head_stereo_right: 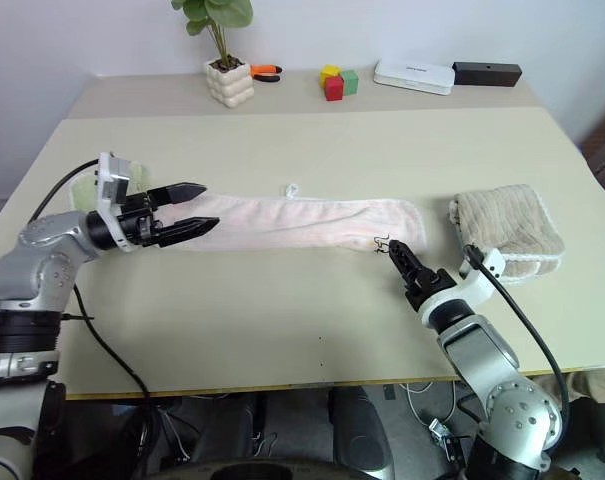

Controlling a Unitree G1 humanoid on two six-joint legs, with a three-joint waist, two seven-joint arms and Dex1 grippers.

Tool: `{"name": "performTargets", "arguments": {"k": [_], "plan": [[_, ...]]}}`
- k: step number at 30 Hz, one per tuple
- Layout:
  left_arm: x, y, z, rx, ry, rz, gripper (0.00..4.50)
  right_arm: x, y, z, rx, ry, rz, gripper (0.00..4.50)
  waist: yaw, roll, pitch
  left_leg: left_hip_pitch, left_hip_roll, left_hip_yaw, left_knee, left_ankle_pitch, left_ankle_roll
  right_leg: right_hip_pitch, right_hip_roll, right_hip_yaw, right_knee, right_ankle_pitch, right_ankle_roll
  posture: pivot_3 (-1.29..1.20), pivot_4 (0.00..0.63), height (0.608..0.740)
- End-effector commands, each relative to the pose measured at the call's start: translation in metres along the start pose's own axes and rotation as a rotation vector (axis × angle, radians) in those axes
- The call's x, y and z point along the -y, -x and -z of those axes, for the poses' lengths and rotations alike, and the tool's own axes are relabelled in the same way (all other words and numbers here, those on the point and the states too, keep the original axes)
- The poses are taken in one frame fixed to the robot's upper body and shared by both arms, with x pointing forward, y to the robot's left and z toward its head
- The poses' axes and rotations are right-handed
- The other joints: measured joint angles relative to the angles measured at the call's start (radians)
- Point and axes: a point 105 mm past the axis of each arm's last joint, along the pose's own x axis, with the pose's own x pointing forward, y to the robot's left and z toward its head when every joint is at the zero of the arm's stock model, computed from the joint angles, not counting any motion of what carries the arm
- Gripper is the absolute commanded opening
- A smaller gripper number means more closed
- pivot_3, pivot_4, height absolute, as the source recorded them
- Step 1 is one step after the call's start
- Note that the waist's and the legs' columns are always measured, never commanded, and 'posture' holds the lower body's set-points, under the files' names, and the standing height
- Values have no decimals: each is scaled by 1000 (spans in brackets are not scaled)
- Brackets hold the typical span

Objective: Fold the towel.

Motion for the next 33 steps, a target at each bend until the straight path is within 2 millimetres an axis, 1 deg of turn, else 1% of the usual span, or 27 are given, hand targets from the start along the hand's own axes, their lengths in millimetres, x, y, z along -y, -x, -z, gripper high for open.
{"name": "performTargets", "arguments": {"k": [1, 3, 6, 9, 12, 16, 19, 22, 26, 28, 31, 33], "plan": [[5, -3, -11, 11, -23, 37, 4436, -8, -3, -1, 33, -84, -8, 4500, 0, 0, 0, 0, 0, 0, 0, 0, 0, 0, 0, 0, 0, 0, 0, 0, 150, 740], [7, -5, -10, 6, -16, 45, 4436, -6, -9, 0, 46, -160, 6, 4500, 0, 0, 0, 0, 0, 0, 0, 0, 0, 0, 0, 0, 0, 0, 0, 0, 150, 740], [13, -6, -9, 9, -8, 52, 4436, 1, -16, 1, 55, -211, 43, 4500, 0, 0, 0, 0, 0, 0, 0, 0, 0, 0, 0, 0, 0, 0, 0, 0, 150, 740], [18, -7, -8, 3, -4, 59, 4436, 5, -20, 3, 53, -226, 61, 4500, 0, 0, 0, 0, 0, 0, 0, 0, 0, 0, 0, 0, 0, 0, 0, 0, 150, 740], [22, -5, -5, 2, 8, 53, 4436, 10, -29, 2, 65, -244, 89, 4500, -2, 0, 0, 0, 0, 0, 0, 0, 0, 0, 0, 0, 0, 0, 0, 0, 150, 740], [23, -4, -4, 2, 0, 36, 4436, 7, -45, -2, 73, -252, 80, 4500, -2, 0, 0, 0, 0, 0, 0, 0, 0, 0, 1, 0, 0, 0, 0, 0, 150, 740], [23, -5, -3, 3, -5, 26, 4500, 5, -57, -6, 94, -241, 85, 3716, -2, 0, 0, 0, 0, 0, 0, 0, 0, 0, 1, 0, 0, 0, 0, 0, 150, 740], [23, -4, -3, 8, -13, 9, 4500, 9, -64, -12, 133, -245, 115, 2169, -3, 0, 0, 0, 0, 0, 0, 0, 0, 0, 1, 0, 0, 0, 0, 0, 150, 740], [24, -2, 0, 2, -12, 2, 4500, 16, -65, -16, 151, -220, 143, 135, -1, -1, -1, 0, 1, 0, -1, 0, 0, -1, 1, 0, -1, 0, 0, 0, 150, 740], [25, -1, 1, 4, -9, -2, 4500, 16, -61, -24, 173, -173, 147, 54, 1, -2, -1, 0, 0, 0, -1, 0, 0, 0, 1, 0, -1, 0, 0, 0, 150, 740], [22, 0, -1, 25, -5, -27, 4500, 10, -52, -37, 184, 15, 122, 54, 5, -2, -1, -1, 0, 0, 0, 0, 0, 0, 0, 0, -2, 0, 0, 0, 150, 740], [20, 1, -1, 27, -5, -38, 4500, 7, -47, -43, 181, 93, 106, 54, 7, -2, -1, -1, 0, 0, 0, 0, 0, 0, 0, 0, -2, 0, 0, 0, 150, 740]]}}
